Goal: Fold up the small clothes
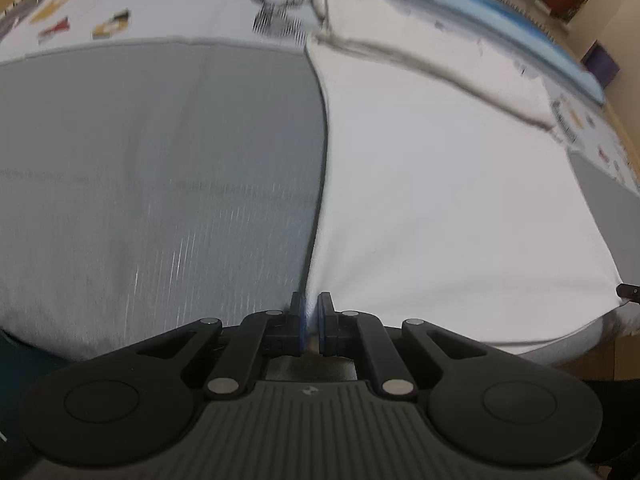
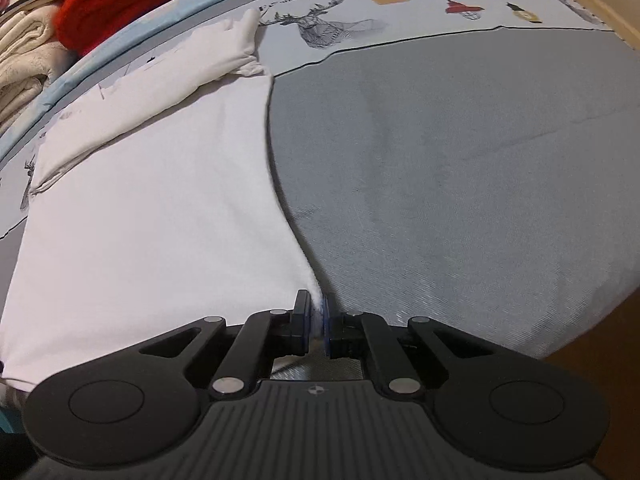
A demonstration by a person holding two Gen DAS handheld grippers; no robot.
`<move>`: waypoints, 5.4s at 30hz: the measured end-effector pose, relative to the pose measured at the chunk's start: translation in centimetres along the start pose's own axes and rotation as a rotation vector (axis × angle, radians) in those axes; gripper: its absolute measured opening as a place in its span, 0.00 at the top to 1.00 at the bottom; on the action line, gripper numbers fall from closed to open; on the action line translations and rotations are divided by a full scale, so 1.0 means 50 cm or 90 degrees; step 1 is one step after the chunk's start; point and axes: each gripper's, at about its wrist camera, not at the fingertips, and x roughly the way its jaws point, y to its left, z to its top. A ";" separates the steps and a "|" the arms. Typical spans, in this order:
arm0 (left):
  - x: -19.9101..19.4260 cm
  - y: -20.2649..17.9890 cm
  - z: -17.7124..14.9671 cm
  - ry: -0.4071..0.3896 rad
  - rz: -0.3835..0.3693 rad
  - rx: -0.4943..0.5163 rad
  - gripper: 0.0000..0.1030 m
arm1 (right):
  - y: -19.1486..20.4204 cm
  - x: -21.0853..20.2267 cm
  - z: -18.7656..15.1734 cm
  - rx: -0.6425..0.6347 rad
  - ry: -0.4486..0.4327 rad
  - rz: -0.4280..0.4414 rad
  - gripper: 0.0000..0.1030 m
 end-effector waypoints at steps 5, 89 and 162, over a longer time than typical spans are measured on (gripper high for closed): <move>0.024 0.005 0.011 0.028 -0.033 -0.025 0.84 | -0.007 0.023 -0.002 -0.001 0.036 -0.002 0.93; 0.118 0.101 0.348 -0.087 -0.073 -0.052 0.58 | 0.114 0.134 0.244 -0.131 -0.114 0.047 0.65; 0.072 0.091 0.178 0.060 -0.105 -0.025 0.90 | 0.103 0.081 0.096 -0.118 0.053 0.010 0.94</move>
